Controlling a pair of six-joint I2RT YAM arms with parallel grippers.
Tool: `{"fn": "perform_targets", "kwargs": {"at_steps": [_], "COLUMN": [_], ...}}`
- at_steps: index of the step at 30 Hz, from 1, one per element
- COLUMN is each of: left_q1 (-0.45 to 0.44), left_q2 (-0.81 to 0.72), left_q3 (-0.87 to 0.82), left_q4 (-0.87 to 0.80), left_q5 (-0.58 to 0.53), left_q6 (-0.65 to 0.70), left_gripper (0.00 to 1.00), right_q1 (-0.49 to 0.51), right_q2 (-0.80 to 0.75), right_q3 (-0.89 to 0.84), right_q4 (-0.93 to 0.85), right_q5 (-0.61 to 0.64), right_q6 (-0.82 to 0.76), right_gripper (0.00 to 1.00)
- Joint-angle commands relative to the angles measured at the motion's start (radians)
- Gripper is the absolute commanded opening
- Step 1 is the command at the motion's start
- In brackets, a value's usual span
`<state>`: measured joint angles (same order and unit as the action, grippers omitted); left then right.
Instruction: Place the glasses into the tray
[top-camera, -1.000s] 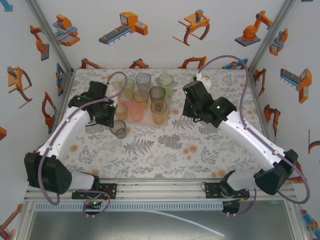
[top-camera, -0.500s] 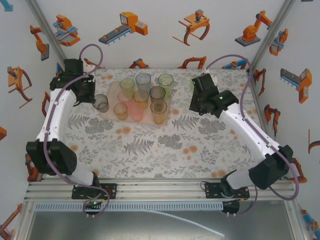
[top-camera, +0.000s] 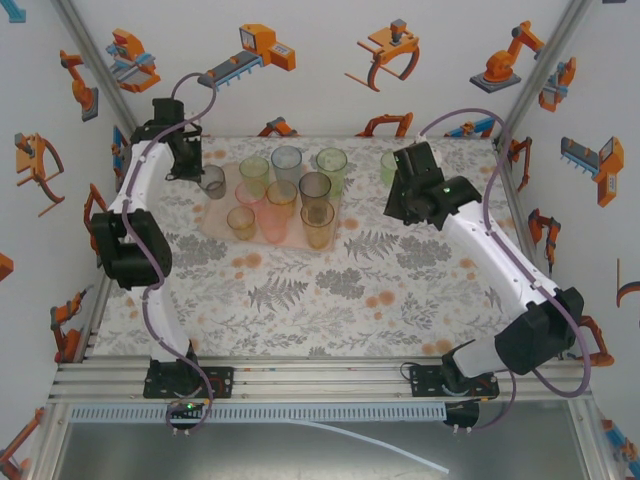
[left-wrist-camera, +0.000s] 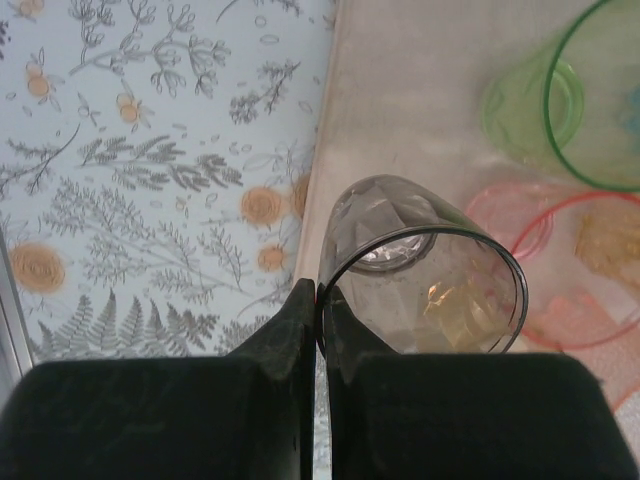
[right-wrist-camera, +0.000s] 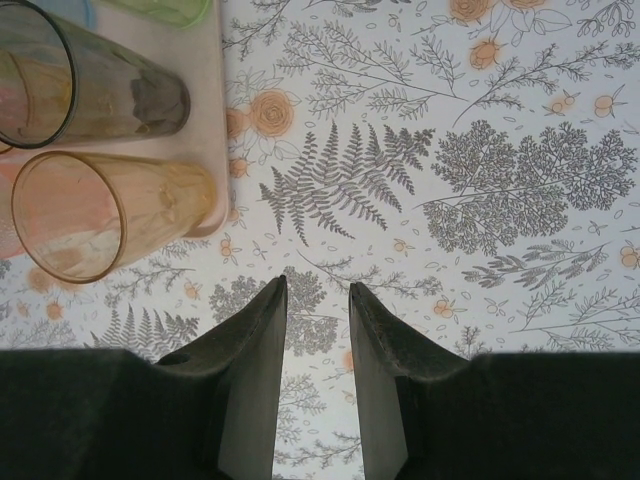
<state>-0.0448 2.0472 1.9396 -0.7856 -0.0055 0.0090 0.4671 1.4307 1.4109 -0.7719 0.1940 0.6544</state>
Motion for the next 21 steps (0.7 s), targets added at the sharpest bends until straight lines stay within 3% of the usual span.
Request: {"fn": "perform_targets", "kwargs": {"at_steps": [1, 11, 21], "left_q1": [0.000, -0.016, -0.029], "left_q2": [0.063, 0.267, 0.355], "left_q3": [0.104, 0.295, 0.370], "left_q4": [0.016, -0.001, -0.003], "left_q5": [0.022, 0.050, 0.073], "left_q6": [-0.027, -0.044, -0.049], "left_gripper": [0.06, 0.06, 0.09], "right_q1": [-0.012, -0.028, -0.047], "right_q2": [-0.006, 0.011, 0.048], "right_q3": [-0.007, -0.009, 0.004], "right_q4": [0.008, -0.003, -0.003], "right_q5": [-0.003, 0.023, 0.019], "right_q6": [-0.009, -0.003, -0.003], "right_gripper": [0.34, 0.37, 0.37]}}
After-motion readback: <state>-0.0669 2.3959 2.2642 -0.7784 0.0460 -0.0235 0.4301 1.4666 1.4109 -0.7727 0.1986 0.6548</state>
